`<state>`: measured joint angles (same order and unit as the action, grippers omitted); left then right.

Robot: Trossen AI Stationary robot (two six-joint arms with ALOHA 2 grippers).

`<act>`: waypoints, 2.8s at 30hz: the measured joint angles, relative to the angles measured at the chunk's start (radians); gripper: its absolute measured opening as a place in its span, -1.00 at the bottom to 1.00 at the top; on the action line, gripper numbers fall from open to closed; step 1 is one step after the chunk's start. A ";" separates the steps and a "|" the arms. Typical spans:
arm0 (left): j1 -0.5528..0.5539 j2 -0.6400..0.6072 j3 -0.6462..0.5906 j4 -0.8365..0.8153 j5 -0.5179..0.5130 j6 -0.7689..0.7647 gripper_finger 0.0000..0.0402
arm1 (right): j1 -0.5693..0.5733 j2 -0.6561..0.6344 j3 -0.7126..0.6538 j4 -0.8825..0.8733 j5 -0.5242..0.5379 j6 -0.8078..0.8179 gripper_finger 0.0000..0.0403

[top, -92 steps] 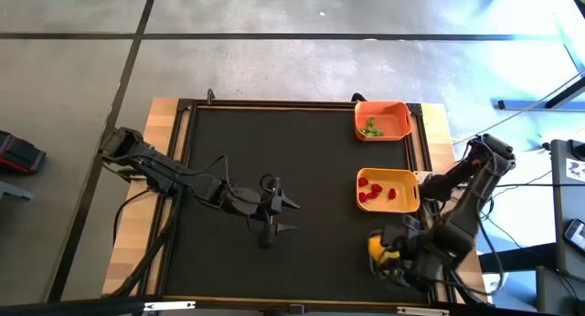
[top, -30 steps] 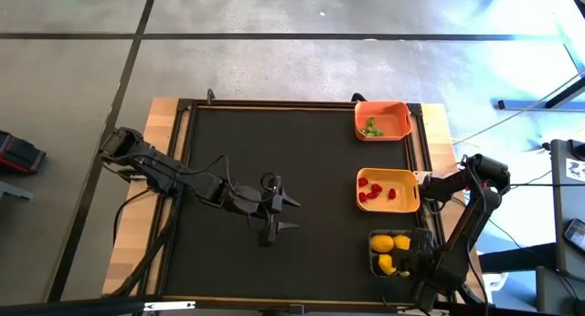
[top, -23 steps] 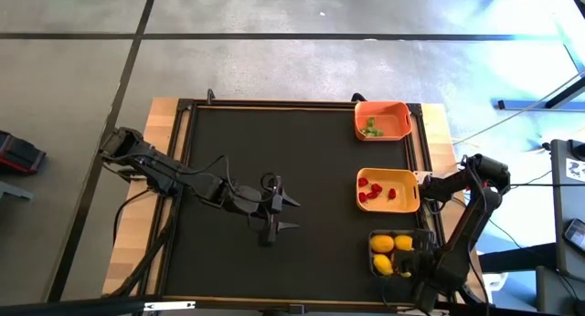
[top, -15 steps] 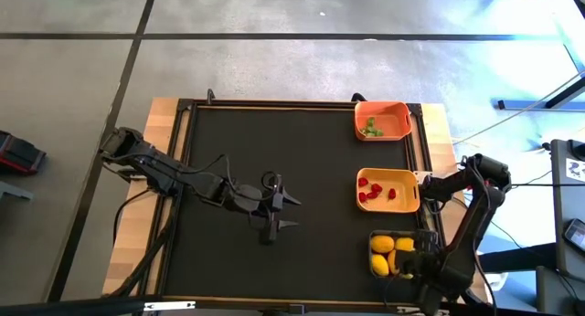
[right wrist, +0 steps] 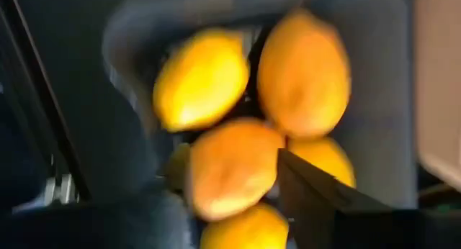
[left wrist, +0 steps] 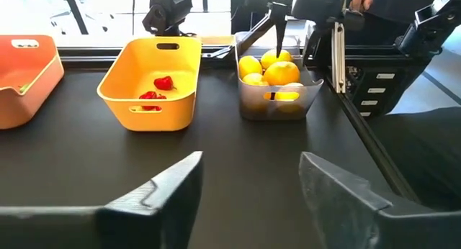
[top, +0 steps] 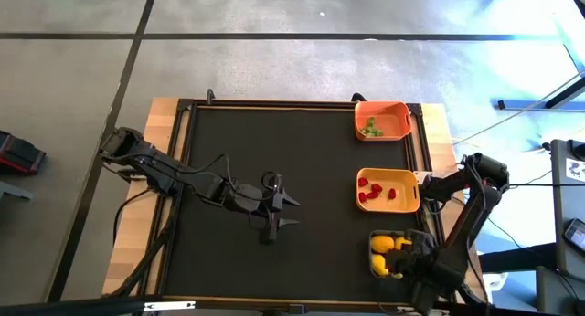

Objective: Sort produce into baskets
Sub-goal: Return to Home Position

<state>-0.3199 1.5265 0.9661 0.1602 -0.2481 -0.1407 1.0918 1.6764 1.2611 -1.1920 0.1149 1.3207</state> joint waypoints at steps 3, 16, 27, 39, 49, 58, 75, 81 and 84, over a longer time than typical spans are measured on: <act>0.000 0.000 0.000 0.007 0.000 0.013 -0.03 | -0.045 -0.014 0.007 0.003 0.041 -0.084 -0.49; 0.010 0.001 0.000 -0.023 -0.004 0.056 -0.45 | -0.224 -0.140 0.008 0.024 0.261 -0.467 -0.93; 0.018 0.001 0.000 -0.011 -0.004 0.134 -0.71 | -0.359 -0.419 -0.250 0.287 0.302 -0.674 -1.00; 0.069 0.001 0.000 0.005 0.073 0.200 -0.91 | -0.590 -0.907 -0.676 0.804 0.149 -0.954 -1.00; 0.111 -0.051 -0.089 0.071 0.116 0.207 -0.98 | -0.716 -1.212 -0.914 1.059 0.003 -1.093 -1.00; 0.143 -0.303 -0.268 0.100 0.116 0.193 -0.98 | -0.780 -1.421 -1.030 1.095 -0.048 -1.116 -1.00; 0.182 -0.716 -0.567 0.177 0.115 0.138 -0.98 | -0.779 -1.538 -1.119 1.145 -0.053 -1.165 -1.00; 0.201 -0.763 -0.609 0.196 0.113 0.127 -0.98 | -0.779 -1.538 -1.119 1.142 -0.007 -1.226 -1.00; 0.211 -0.769 -0.616 0.196 0.113 0.116 -0.98 | -0.779 -1.538 -1.119 1.136 0.031 -1.249 -1.00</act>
<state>-0.1088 0.7579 0.3504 0.3561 -0.1356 -0.0250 0.3130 0.1379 0.1417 -0.0565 0.1458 0.0718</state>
